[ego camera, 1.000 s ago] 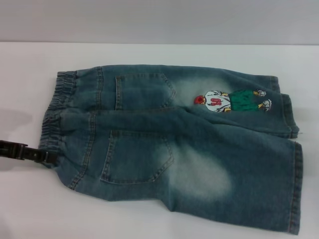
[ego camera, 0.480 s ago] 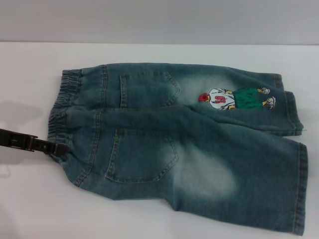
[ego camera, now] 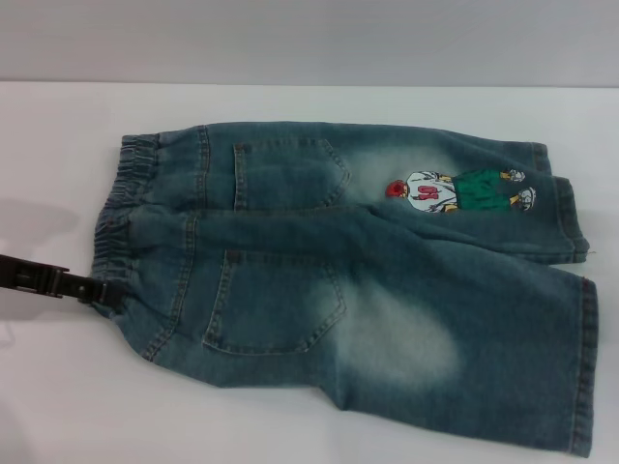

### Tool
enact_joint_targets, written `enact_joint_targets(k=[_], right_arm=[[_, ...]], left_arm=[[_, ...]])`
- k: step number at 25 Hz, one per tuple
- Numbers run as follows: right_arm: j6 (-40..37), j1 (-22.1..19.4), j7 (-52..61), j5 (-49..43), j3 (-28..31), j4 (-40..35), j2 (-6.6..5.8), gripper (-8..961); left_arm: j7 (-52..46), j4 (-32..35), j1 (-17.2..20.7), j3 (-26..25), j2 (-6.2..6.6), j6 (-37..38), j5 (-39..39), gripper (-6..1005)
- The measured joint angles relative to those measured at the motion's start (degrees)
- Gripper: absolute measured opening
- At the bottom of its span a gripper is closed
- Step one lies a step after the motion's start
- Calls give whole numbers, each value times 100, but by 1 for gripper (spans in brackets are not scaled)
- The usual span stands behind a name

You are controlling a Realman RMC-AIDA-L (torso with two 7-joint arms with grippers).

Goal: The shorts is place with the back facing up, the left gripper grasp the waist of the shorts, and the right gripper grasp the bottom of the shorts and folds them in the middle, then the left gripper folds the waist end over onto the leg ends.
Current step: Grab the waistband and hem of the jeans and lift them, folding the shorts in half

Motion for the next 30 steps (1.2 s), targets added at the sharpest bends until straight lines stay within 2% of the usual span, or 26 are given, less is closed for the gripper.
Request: enact_joint_targets(k=[7,19,23,26,30], right_arm=[[0,-13,0,0,25,-14,0,516],[0,-29,0,0,149,-18,0,516],[35,-7,0,0,155,-37,0,516],[108,14,0,0,158,-65,0,516],[158,22,0,0,158,-106,-5,516]], left_arm=[[5,32,-8,1,-60,-204,249,653],[6,61,-5,-7,-31,-384,262,445],[7,62,-29,-5,-25,-389,262,239],[14,62,-37,-5,-24,-394,263,26],[47,62,-44,-22,-22,-404,262,21]])
